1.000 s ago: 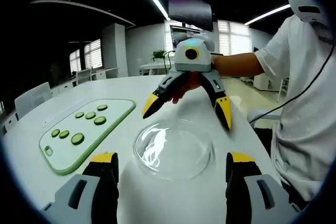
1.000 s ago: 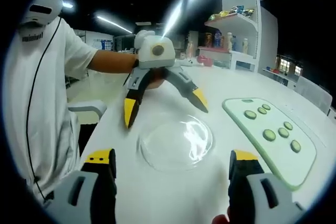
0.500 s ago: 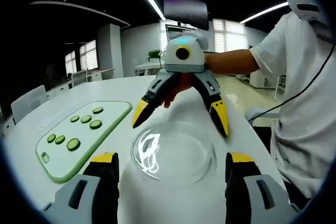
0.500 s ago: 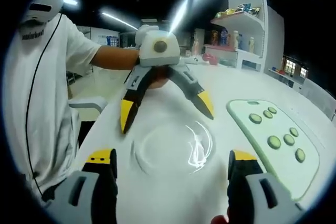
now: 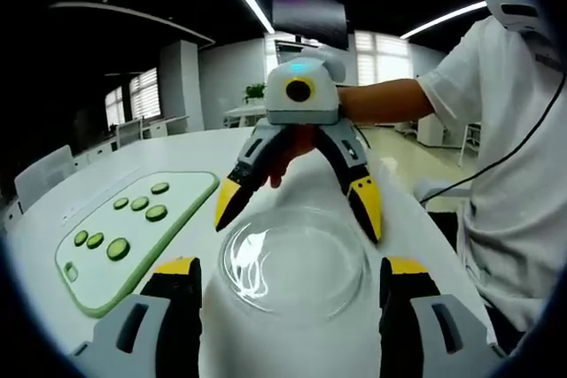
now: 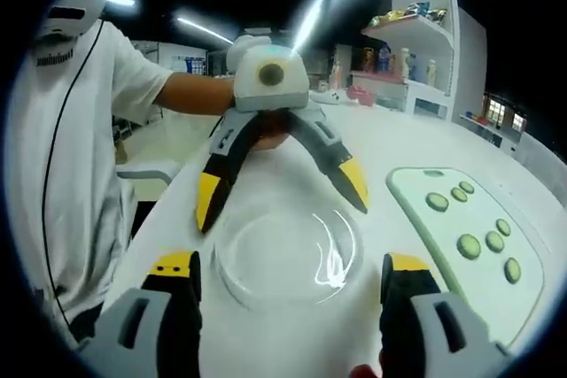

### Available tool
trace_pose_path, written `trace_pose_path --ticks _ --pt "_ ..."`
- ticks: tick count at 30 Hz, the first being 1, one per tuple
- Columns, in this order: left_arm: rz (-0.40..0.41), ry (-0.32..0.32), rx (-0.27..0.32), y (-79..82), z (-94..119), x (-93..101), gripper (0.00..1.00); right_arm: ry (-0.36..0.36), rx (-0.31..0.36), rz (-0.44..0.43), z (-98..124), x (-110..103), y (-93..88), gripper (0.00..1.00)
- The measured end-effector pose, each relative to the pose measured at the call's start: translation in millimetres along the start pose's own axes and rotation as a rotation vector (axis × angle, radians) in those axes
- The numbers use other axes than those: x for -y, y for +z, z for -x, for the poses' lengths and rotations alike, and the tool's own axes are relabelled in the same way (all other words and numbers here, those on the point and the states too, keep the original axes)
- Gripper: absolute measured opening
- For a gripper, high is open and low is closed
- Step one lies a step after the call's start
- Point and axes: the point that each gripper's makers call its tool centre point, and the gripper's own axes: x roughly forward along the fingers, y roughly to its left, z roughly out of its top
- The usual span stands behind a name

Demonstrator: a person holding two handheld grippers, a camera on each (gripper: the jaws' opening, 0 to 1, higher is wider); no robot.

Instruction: Open the petri dish lid, add cucumber slices into the petri dish, and close the lid

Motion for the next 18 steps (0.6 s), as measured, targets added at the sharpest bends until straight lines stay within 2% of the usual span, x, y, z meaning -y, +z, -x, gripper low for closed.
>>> trace_pose_path --ticks 18 --pt "0.0 -0.017 -0.006 -3.5 -6.8 0.8 0.78 0.004 0.01 -0.003 -3.8 0.7 -0.1 0.73"
